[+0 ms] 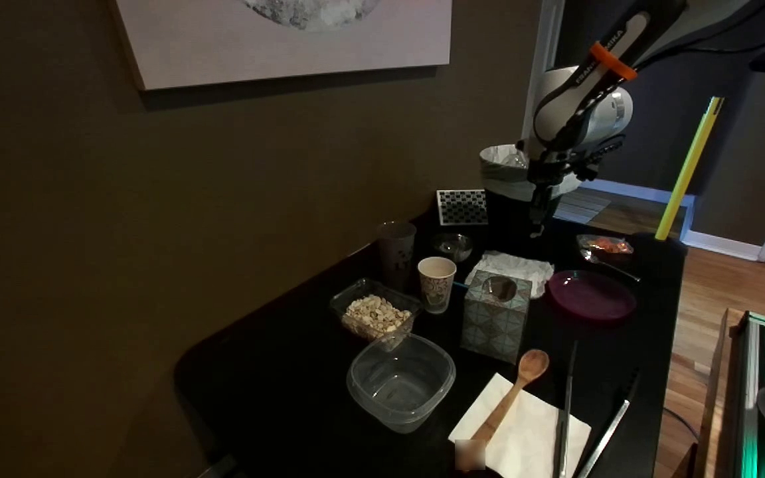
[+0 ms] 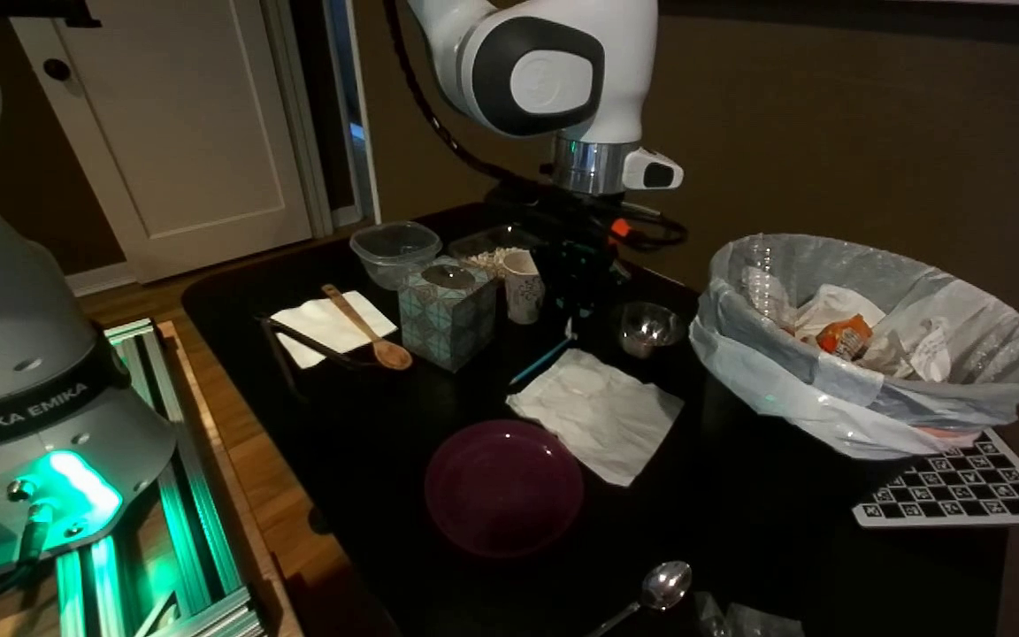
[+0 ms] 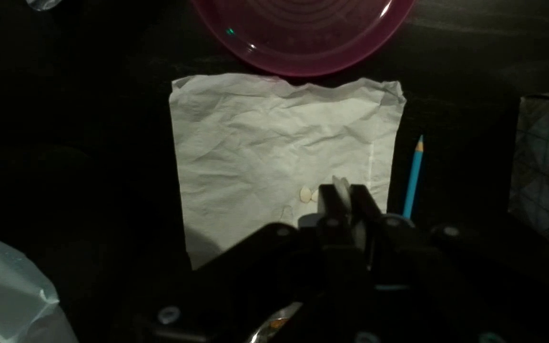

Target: Put some contents from the bowl onto the white towel, then put the towel in the bin

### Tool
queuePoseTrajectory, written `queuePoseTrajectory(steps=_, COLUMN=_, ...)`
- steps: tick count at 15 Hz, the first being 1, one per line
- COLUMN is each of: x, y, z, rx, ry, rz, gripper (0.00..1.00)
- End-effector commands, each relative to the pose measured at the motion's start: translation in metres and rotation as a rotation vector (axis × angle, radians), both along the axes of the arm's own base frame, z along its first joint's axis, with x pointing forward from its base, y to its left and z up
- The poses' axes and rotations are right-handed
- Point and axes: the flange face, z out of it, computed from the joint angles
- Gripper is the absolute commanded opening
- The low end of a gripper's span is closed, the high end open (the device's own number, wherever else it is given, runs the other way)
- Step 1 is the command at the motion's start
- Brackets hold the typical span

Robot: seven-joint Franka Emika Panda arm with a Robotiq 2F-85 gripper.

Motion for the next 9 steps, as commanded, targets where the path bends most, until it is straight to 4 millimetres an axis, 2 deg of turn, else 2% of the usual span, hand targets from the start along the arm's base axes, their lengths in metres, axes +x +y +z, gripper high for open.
queuePoseTrajectory(steps=1, x=0.0, y=-0.004, z=-0.012, rx=-0.011, ry=0.013, rz=-0.004, gripper=0.03)
queuePoseTrajectory(steps=2, x=-0.001, y=-0.008, z=-0.026, rx=-0.02, ry=-0.001, rz=-0.009, gripper=0.03)
queuePoseTrajectory(steps=9, x=-0.005, y=-0.027, z=-0.08, rx=-0.032, ry=-0.119, rz=-0.061, gripper=0.03)
